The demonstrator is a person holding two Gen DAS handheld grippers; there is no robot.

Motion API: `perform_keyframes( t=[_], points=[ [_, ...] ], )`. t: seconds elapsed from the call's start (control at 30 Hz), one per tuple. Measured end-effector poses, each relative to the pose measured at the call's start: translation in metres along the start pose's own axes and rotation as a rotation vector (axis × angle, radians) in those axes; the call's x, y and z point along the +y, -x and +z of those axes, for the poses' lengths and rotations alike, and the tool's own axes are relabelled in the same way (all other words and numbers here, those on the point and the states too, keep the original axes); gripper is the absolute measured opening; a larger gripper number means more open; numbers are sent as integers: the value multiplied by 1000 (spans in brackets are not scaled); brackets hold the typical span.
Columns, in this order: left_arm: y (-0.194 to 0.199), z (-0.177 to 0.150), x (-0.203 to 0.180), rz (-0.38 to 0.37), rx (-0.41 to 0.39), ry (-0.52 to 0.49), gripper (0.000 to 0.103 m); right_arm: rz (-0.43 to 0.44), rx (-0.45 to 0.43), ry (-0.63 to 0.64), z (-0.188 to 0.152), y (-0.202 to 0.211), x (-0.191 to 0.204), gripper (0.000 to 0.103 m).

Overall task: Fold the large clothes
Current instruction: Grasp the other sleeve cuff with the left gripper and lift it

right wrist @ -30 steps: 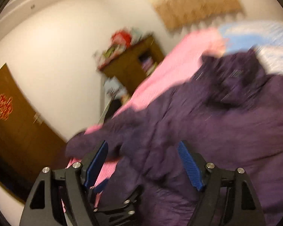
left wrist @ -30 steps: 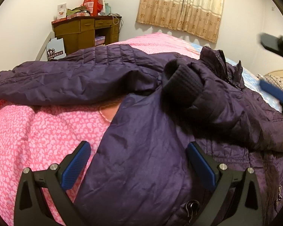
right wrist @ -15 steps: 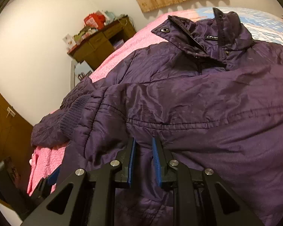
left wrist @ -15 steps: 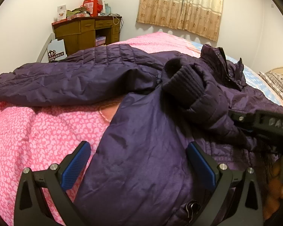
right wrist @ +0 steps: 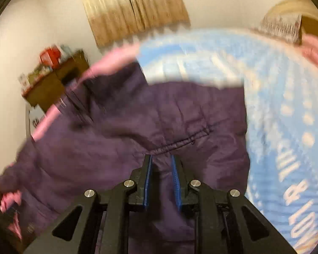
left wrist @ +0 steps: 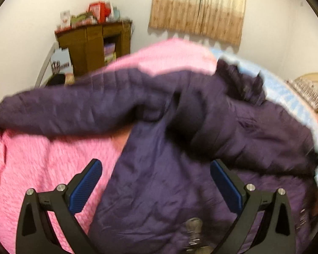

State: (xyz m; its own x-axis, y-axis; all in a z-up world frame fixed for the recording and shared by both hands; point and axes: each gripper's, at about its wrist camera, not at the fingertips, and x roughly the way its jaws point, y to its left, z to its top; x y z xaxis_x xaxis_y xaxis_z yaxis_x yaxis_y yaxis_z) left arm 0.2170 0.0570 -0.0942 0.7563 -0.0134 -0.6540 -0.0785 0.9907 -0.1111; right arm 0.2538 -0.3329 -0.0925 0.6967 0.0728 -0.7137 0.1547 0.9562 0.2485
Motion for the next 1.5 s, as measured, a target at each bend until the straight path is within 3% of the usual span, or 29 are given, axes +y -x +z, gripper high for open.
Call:
perform_keyframes(
  t=[0.07,0.2,0.37,0.43,0.57,0.6,0.67,0.8,0.83,0.93,1.03,1.13,1.2,1.33,1.4,1.5],
  points=[
    [5,13,-8,-10,-23,-11,103,72,-41,-26,-7,-7,-11,19],
    [-13,42,-27,62,-37,-25,103,80,-47,-33,-3,-11,-12,22],
    [-81,36,-34,138,99,-20,103,111,-62,-47,-8,-7,-18,23],
    [-91,34,-28,109,127,9,103,115,-65,-47,-8,-7,-13,23],
    [-77,43,-4,26,139,56,103,117,-67,-50,-12,-4,-16,23],
    [-66,48,8,7,114,69,103,118,-67,-50,-12,-3,-16,23],
    [-42,55,29,43,39,104,103,119,-67,-52,-11,-4,-15,23],
    [2,69,127,142,-105,320,103,118,-67,-50,-12,-4,-15,23],
    [9,70,160,198,-123,408,103,118,-68,-50,-12,-4,-15,23],
    [13,59,251,310,-104,687,103,118,-67,-50,-12,-4,-15,23],
    [7,33,320,292,-94,963,103,117,-68,-50,-12,-4,-14,23],
    [-6,12,358,270,-72,1124,103,118,-68,-50,-12,-4,-14,23],
    [-10,14,362,293,-103,1116,103,118,-68,-50,-12,-4,-14,23],
    [-31,29,354,354,-54,1041,102,119,-68,-51,-12,-4,-14,23],
    [-40,36,348,356,-47,999,87,118,-68,-50,-12,-4,-14,23],
    [-46,42,338,425,-32,907,67,118,-68,-50,-12,-4,-14,23]
  ],
)
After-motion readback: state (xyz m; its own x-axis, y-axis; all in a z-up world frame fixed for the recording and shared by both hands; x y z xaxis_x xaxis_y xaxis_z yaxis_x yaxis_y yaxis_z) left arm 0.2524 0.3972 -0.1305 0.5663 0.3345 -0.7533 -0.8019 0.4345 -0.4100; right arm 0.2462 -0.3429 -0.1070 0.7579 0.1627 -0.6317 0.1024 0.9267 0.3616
